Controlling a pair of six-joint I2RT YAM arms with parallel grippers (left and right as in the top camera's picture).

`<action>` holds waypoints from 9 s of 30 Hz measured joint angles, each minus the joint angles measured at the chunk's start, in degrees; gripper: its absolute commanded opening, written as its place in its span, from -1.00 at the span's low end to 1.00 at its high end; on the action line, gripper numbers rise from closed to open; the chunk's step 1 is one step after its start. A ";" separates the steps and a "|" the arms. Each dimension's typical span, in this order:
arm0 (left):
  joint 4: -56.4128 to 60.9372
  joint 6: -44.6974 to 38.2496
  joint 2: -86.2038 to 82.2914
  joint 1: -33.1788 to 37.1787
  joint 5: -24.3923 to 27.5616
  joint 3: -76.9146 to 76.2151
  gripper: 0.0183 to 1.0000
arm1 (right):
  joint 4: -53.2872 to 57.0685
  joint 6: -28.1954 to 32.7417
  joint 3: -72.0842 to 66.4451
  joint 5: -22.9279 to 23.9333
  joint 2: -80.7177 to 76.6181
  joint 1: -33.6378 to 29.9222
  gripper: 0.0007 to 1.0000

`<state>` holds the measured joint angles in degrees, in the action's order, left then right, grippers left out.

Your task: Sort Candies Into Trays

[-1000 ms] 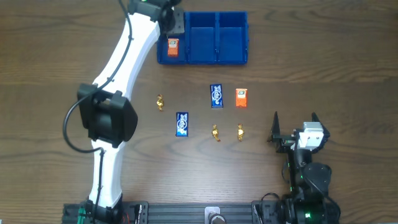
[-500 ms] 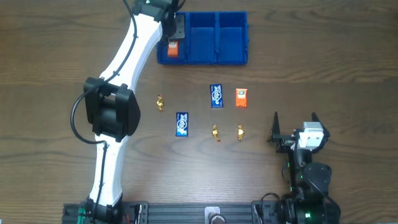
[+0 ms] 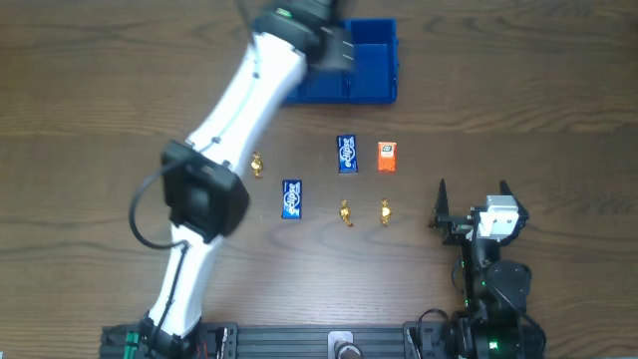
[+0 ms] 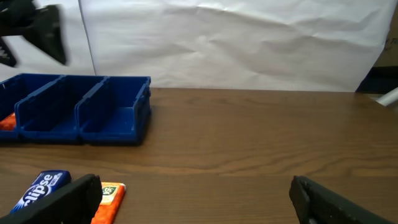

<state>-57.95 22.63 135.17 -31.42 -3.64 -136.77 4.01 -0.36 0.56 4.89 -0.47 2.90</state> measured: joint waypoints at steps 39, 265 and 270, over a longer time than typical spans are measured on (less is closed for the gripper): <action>1.60 14.64 -0.11 -14.01 -5.68 6.99 -0.41 | 0.00 0.00 0.00 0.00 0.00 0.02 1.00; 56.24 -23.37 -134.60 28.26 8.22 135.62 1.00 | 35.26 -22.25 120.06 10.64 -133.31 24.87 -0.44; 56.24 -23.37 -134.60 28.26 8.22 135.62 1.00 | 35.34 -22.86 120.04 10.03 -135.29 24.87 -0.07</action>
<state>-1.72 -0.73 0.58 -3.16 4.58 -1.15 39.35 -23.22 120.60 14.92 -135.76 27.77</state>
